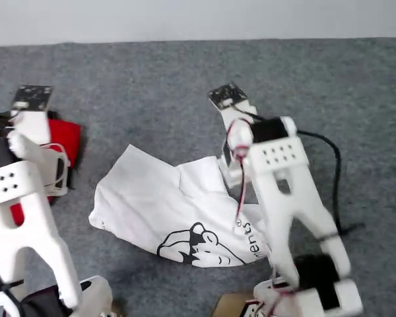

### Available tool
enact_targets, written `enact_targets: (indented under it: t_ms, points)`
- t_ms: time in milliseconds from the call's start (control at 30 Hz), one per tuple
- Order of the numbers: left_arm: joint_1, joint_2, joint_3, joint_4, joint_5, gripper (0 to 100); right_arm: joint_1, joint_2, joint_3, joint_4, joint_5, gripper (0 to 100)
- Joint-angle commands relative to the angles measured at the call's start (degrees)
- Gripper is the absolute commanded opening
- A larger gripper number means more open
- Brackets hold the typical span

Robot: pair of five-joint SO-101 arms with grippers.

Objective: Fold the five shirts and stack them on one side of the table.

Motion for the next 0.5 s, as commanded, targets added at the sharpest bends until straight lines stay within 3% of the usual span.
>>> enact_targets:
  t_ms: [0,300,467]
  points:
    - [-2.6,-1.8,-0.3,-1.1,-0.4,16,-1.6,7.3,-9.4,-0.2,-2.3,26.3]
    - [-3.7,-1.6,-0.1,-2.0,-0.3,16,-11.3,21.0,-22.2,13.9,-2.5,26.3]
    - [-3.7,-1.5,-0.1,-2.0,-0.3,16,-12.0,25.1,-23.9,15.6,-2.5,26.3]
